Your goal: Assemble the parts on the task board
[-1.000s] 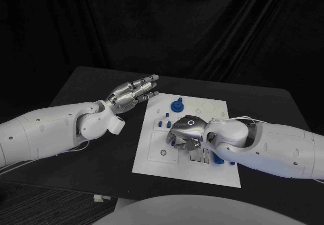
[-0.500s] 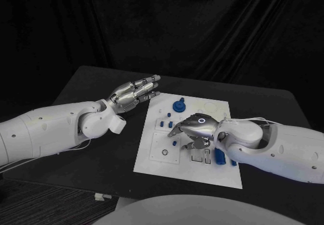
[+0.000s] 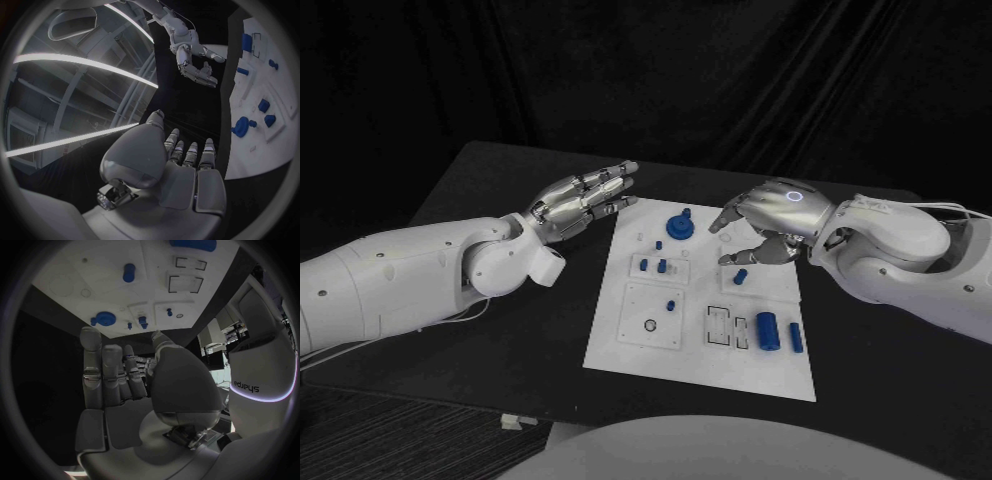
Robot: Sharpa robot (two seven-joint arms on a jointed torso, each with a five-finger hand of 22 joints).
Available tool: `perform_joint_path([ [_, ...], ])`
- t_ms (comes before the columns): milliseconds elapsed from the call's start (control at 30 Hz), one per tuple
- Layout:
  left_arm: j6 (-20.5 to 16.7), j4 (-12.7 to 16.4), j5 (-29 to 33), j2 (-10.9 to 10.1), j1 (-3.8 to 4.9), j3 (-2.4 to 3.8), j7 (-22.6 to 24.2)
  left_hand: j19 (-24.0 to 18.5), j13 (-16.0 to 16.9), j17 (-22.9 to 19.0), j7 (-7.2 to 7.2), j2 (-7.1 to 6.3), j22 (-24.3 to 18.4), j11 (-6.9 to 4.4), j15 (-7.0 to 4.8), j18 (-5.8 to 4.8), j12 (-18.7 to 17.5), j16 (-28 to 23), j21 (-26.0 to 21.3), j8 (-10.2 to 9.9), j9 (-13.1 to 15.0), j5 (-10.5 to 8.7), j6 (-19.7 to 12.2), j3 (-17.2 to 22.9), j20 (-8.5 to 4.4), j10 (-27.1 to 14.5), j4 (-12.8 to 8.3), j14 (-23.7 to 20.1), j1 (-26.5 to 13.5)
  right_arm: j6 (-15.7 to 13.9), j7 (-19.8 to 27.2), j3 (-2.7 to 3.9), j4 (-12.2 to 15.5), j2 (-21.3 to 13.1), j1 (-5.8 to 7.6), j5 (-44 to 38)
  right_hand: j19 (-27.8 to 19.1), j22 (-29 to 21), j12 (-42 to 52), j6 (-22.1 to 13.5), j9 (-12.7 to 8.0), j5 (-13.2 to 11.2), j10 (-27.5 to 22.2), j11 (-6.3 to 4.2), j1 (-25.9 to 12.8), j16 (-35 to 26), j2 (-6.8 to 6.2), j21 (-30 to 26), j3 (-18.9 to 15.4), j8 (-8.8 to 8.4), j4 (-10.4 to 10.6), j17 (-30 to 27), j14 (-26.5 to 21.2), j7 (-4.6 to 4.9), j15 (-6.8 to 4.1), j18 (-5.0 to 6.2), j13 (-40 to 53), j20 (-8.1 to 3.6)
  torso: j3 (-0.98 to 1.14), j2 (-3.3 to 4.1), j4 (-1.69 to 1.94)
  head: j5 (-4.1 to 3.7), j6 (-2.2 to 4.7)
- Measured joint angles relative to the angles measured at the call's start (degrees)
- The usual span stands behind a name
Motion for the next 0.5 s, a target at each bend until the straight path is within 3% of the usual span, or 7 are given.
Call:
perform_joint_path([
  [33, 0.00, 0.01, 0.00, 0.00, 0.00, 0.00, 0.00, 0.08, 0.00, 0.00, 0.00, 0.00, 0.00, 0.00, 0.00, 0.00, 0.00, 0.00, 0.00, 0.00, 0.00, 0.05, 0.00, 0.01, 0.08, 0.00, -0.01, 0.00, 0.00, 0.06, -0.12, 0.00, -0.25, -0.33, 0.01, 0.08, 0.55, 0.00, -0.02, -0.13, -0.11, -0.38, 0.31, -0.22, -0.02, 0.46, 0.05, 1.10, 0.00, -0.23, 0.00, 0.36, 0.59, -0.41, -0.17, -0.86, -0.12, -0.12, -0.01, 0.00, 0.00, 0.00, 0.00],
  [200, -0.01, -0.03, 0.00, 0.03, 0.00, 0.00, -0.01, 0.08, 0.00, 0.00, 0.00, 0.01, -0.01, 0.00, 0.00, 0.00, 0.00, 0.00, 0.00, 0.00, 0.00, 0.23, 0.00, 0.08, 0.08, 0.00, -0.25, 0.00, 0.01, 0.82, -0.90, -0.02, -1.75, -1.36, -0.59, 0.43, 2.25, 0.00, -0.80, -0.37, -0.52, -0.95, 2.28, -0.73, -0.02, -1.56, 0.05, 3.75, 0.00, -0.64, 0.00, -1.89, 1.97, -1.39, -0.63, -0.84, -0.25, -0.99, -0.02, -0.03, -0.01, 0.05, 0.00],
  [267, -0.01, -0.04, 0.00, 0.03, -0.01, 0.00, -0.01, 0.08, 0.00, 0.01, 0.00, 0.23, -0.01, 0.00, 0.00, 0.00, 0.00, 0.00, 0.00, 0.00, 0.00, 0.23, 0.00, 0.01, 0.08, 0.00, -0.32, 0.00, 0.23, 1.30, -1.16, -0.02, -2.44, -1.41, -1.30, 0.53, 2.55, 0.00, -0.89, -0.34, -0.54, -1.04, 3.25, -0.79, -0.02, -1.94, 0.05, 3.80, 0.00, -0.92, 0.00, -2.28, 2.23, -1.99, -0.78, -0.84, -0.24, -0.69, -0.03, -0.06, -0.01, 0.02, 0.00],
  [433, -0.01, -0.06, 0.00, 0.03, -0.04, 0.00, -0.01, 0.08, 0.00, 0.01, 0.00, 0.23, -0.01, 0.00, 0.00, 0.00, 0.00, 0.00, 0.00, 0.00, -0.01, 0.23, 0.00, 0.01, 0.08, 0.00, -0.31, 0.00, 0.23, 2.26, -1.37, -0.04, -3.93, -1.07, -3.19, 0.70, 2.75, -0.01, -1.41, -0.25, -0.62, -1.04, 6.45, -1.13, 0.35, -2.67, 0.43, 4.26, 0.48, -1.15, -0.17, -3.01, 2.70, -2.31, -0.75, -0.84, -0.24, -0.90, -0.04, -0.07, 0.00, -0.02, 0.00],
  [500, -0.01, -0.07, 0.00, 0.03, -0.06, 0.00, -0.01, 0.08, -0.01, 0.01, 0.00, 0.23, -0.01, 0.00, 0.00, 0.00, -0.01, 0.00, 0.17, 0.00, -0.01, 0.44, 0.00, 0.01, 0.08, 0.00, -0.31, 0.00, 0.23, 2.53, -1.37, -0.08, -4.37, -0.78, -3.79, 0.74, 2.95, -0.01, -1.78, 0.14, -0.61, -1.04, 7.53, -1.26, 0.85, -2.70, 0.92, 4.26, 0.86, -1.15, -0.19, -3.10, 2.99, -1.82, -1.04, -0.83, -0.24, -1.10, -0.03, -0.03, -0.01, -0.02, 0.00],
])
